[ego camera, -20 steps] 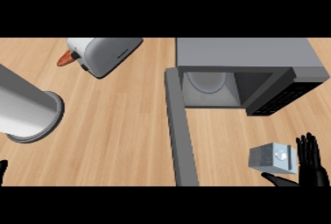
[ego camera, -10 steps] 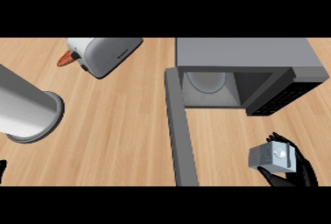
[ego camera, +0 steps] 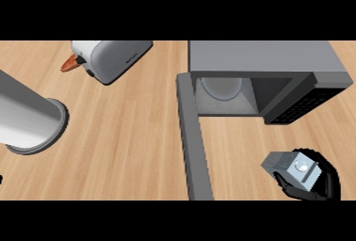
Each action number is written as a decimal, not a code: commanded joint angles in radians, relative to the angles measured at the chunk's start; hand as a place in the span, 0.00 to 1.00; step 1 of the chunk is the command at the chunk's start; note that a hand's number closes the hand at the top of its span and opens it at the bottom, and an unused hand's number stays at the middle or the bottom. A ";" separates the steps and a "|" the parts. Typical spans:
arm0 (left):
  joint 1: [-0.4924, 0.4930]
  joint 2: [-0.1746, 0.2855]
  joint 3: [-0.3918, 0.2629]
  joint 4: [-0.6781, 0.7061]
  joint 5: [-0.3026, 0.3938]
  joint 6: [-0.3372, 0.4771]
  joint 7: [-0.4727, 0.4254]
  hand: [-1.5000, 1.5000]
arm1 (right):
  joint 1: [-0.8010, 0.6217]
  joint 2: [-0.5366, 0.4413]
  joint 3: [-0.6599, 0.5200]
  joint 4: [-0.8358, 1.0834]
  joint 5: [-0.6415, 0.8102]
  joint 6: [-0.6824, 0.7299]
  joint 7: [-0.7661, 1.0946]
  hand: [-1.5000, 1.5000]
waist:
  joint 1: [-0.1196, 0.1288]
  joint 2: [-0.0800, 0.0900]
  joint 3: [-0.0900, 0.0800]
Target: Pick up the milk, place it into the microwave and close the microwave
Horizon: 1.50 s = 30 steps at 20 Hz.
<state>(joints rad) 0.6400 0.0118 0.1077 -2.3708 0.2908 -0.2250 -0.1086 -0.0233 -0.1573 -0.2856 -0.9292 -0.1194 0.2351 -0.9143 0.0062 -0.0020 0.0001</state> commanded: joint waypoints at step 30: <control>0.028 0.008 0.123 0.079 0.096 -0.112 -0.052 0.00 | -0.366 0.077 0.224 -0.280 0.179 -0.228 0.485 1.00 | 0.007 0.002 0.000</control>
<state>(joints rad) 0.6769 0.0077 0.1785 -2.3242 0.3587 -0.3045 -0.1490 -0.2955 -0.0863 -0.0579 -1.2651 0.0286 0.0535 -0.4752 0.0106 -0.0013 -0.0003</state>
